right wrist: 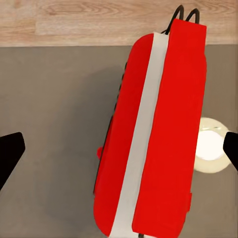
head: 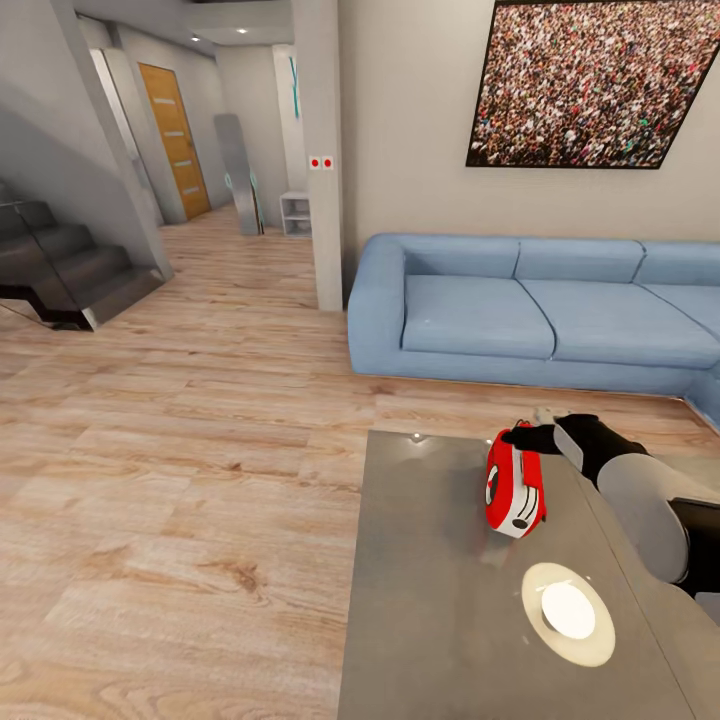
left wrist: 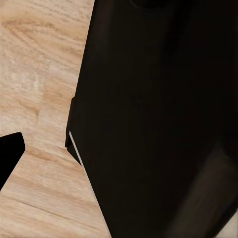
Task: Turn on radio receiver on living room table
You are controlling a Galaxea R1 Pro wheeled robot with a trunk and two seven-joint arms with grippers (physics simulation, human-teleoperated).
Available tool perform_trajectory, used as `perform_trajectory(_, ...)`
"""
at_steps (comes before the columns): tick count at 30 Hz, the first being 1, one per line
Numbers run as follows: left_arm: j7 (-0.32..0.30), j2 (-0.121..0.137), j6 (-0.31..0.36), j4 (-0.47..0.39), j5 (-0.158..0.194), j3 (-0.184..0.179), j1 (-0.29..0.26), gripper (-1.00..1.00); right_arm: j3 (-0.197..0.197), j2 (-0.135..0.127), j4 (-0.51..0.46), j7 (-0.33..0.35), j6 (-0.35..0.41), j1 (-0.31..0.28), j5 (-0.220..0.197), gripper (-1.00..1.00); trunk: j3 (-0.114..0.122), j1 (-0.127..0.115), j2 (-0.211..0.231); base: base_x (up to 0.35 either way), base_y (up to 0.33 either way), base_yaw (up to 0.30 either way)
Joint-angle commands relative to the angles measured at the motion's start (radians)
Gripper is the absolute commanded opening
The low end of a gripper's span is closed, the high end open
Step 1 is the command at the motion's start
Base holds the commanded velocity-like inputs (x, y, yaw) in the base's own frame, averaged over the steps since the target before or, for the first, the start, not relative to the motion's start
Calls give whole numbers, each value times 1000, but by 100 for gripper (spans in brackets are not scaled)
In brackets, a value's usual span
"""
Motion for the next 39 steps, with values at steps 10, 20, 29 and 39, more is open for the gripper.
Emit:
perform_trajectory(10,0,0,0,0,0,0,0,100,-4,-15,0,-75,-8,-1,-6,100,0,0,0,0,0,0)
perform_trajectory(20,0,0,0,0,0,0,0,100,-11,-62,3,-65,8,-1,-17,100,0,0,0,0,0,0)
perform_trajectory(29,0,0,0,0,0,0,0,100,-9,-61,9,-14,40,0,-18,100,0,0,0,0,0,0)
perform_trajectory(39,0,0,0,0,0,0,0,100,-7,-53,34,-5,46,0,-17,100,0,0,0,0,0,0)
